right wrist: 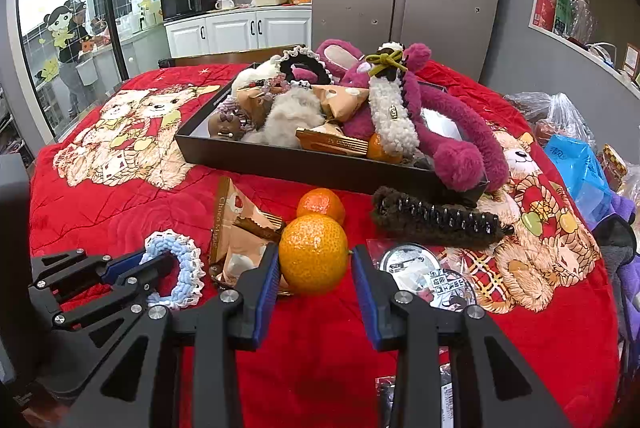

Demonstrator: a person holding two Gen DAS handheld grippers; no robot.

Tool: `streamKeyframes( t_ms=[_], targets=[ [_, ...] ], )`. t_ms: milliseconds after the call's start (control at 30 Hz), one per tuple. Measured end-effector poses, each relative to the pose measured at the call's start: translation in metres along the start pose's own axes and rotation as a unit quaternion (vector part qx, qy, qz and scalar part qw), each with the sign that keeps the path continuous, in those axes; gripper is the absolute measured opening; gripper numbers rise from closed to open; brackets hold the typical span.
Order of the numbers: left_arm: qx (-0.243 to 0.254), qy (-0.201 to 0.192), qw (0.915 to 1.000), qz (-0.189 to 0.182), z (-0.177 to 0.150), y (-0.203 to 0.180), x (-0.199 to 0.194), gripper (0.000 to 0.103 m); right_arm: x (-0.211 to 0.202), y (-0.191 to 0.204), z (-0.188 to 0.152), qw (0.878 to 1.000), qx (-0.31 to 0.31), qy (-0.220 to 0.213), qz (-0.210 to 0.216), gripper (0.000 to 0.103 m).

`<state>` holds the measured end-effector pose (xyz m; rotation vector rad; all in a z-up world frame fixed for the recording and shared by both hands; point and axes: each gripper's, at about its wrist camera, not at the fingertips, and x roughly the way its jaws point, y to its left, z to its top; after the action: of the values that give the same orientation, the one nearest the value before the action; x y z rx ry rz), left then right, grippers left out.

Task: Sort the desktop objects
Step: 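Lift scrunchie in left gripper and orange in right gripper toward the tray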

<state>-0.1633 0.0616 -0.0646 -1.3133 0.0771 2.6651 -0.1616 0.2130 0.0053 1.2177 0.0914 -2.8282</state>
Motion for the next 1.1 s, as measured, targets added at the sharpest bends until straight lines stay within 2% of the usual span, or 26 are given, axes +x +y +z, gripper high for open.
streamKeyframes(
  t_ms=[400, 767, 1100],
  targets=[
    [-0.013, -0.034, 0.9993, -0.012, 0.013, 0.003, -0.031, 0.011, -0.013, 0.000, 0.005, 1.000, 0.004, -0.019, 0.000, 0.036],
    [-0.020, -0.057, 0.9982, -0.002, 0.031, 0.004, -0.063, 0.011, -0.032, 0.015, 0.018, 0.999, -0.009, -0.041, 0.003, 0.037],
    [-0.024, -0.099, 0.9947, 0.009, 0.060, 0.009, -0.103, 0.011, -0.057, 0.020, 0.036, 0.998, -0.009, -0.067, -0.006, 0.037]
  ],
)
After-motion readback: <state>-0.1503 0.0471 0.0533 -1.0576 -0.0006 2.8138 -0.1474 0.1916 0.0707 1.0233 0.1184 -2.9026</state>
